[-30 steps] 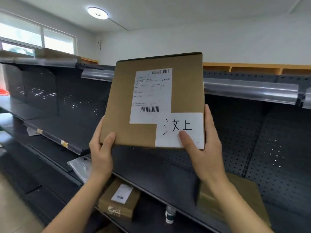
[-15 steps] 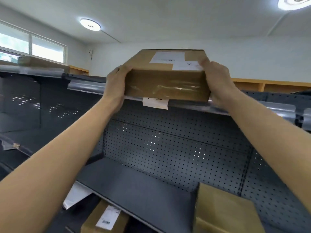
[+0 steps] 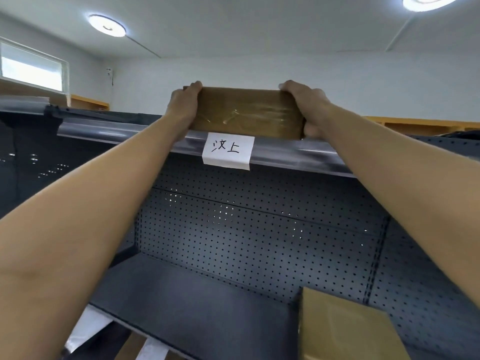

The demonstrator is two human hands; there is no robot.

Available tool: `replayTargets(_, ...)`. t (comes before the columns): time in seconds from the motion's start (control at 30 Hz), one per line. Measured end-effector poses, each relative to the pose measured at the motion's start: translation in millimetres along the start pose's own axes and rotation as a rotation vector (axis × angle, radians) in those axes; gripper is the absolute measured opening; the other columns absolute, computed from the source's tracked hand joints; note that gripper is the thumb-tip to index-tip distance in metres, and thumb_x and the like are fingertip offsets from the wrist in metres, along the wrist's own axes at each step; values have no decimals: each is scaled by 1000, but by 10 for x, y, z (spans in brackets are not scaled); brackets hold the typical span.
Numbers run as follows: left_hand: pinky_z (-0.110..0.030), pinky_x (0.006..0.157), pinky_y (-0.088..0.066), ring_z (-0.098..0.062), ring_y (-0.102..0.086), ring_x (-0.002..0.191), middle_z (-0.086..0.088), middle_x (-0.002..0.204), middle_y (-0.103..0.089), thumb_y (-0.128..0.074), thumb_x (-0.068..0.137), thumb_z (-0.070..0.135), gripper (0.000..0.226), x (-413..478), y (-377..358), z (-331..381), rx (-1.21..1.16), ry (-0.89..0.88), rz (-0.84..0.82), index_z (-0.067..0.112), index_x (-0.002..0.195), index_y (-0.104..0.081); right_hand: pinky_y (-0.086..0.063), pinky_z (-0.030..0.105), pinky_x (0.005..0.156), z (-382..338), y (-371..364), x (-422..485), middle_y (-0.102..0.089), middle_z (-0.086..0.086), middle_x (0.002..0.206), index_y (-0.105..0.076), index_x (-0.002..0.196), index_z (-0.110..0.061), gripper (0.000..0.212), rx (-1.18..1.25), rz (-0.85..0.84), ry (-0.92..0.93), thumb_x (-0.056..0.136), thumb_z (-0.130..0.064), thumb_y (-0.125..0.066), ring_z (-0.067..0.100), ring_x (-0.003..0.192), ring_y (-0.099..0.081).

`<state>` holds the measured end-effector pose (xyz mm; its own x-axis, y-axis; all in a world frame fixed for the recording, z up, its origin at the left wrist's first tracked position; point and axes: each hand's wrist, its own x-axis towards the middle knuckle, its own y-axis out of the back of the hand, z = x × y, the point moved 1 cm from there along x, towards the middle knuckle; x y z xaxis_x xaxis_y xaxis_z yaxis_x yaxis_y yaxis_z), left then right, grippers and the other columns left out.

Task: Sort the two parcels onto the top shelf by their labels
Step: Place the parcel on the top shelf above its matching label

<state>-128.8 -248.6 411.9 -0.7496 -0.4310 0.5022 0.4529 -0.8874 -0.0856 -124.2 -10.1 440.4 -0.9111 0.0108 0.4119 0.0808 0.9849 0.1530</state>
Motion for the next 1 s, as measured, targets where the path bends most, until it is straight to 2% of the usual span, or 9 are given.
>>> replayTargets(0.13, -45, 97, -54, -29, -65, 108, -14, 122, -64, -48, 96, 49, 58, 95, -71, -10, 69, 5, -80, 2, 129, -50, -61, 41, 86, 128, 54, 154, -69, 8, 101, -63, 108, -16, 38, 2, -18, -60, 86, -46, -71, 25, 89, -70)
replayTargets(0.3, -31, 56, -57, -21, -64, 79, -11, 98, -63, -55, 100, 34, 48, 134, -88, -14, 126, 51, -153, -4, 128, -48, -54, 29, 61, 213, 74, 195, -66, 4, 91, -61, 99, -14, 35, -43, -66, -65, 93, -49, -64, 19, 80, -66)
replayTargets(0.43, -48, 93, -55, -36, -63, 110, -22, 126, -61, -61, 93, 44, 60, 325, -58, -138, 239, -1, -42, -2, 130, -45, -42, 24, 60, 215, 7, 199, -60, -1, 92, -60, 110, -12, 46, -168, -61, -10, 92, -54, -61, 14, 82, -58)
replayTargets(0.5, -46, 100, -51, -38, -60, 116, -23, 131, -58, -58, 95, 46, 63, 289, -85, -119, 315, -12, -29, -1, 134, -44, -42, 24, 68, 222, -13, 217, -58, -2, 92, -58, 112, -11, 51, -218, -45, 13, 92, -57, -60, 12, 79, -54)
replayTargets(0.6, -35, 89, -43, -38, -56, 121, -23, 140, -52, -51, 101, 40, 57, 251, -149, -72, 440, -35, 22, -2, 138, -43, -40, 33, 85, 236, -25, 236, -60, 3, 106, -57, 113, -10, 58, -284, -21, 45, 89, -63, -58, 18, 91, -56)
replayTargets(0.73, -34, 78, -36, -31, -50, 94, -22, 142, -46, -45, 105, 33, 44, 156, -222, -78, 494, -74, 103, -2, 132, -49, -39, 35, 86, 215, -27, 173, -56, 8, 118, -55, 120, -9, 65, -337, -12, 56, 91, -66, -52, 25, 103, -52)
replayTargets(0.83, -34, 76, -37, -30, -52, 91, -22, 132, -54, -41, 105, 31, 42, 53, -245, -121, 488, -138, 142, -3, 126, -51, -40, 34, 82, 204, -7, 156, -56, 9, 116, -52, 132, -5, 77, -379, 57, 84, 92, -70, -47, 25, 100, -52)
replayTargets(0.93, -34, 90, -40, -33, -52, 124, -21, 142, -52, -35, 106, 31, 48, -109, -270, -141, 468, -243, 176, -1, 141, -42, -38, 30, 75, 172, 63, 106, -55, 6, 92, -60, 98, -14, 59, -521, 173, 251, 94, -69, -41, 22, 89, -53)
replayTargets(1.0, -32, 112, -31, -27, -37, 143, -15, 153, -44, -35, 106, 29, 52, -274, -289, -153, 454, -341, 199, 2, 150, -35, -36, 27, 89, 149, 123, -30, -66, 8, 113, -66, 111, -13, 53, -623, 201, 408, 100, -58, -41, 21, 107, -60)
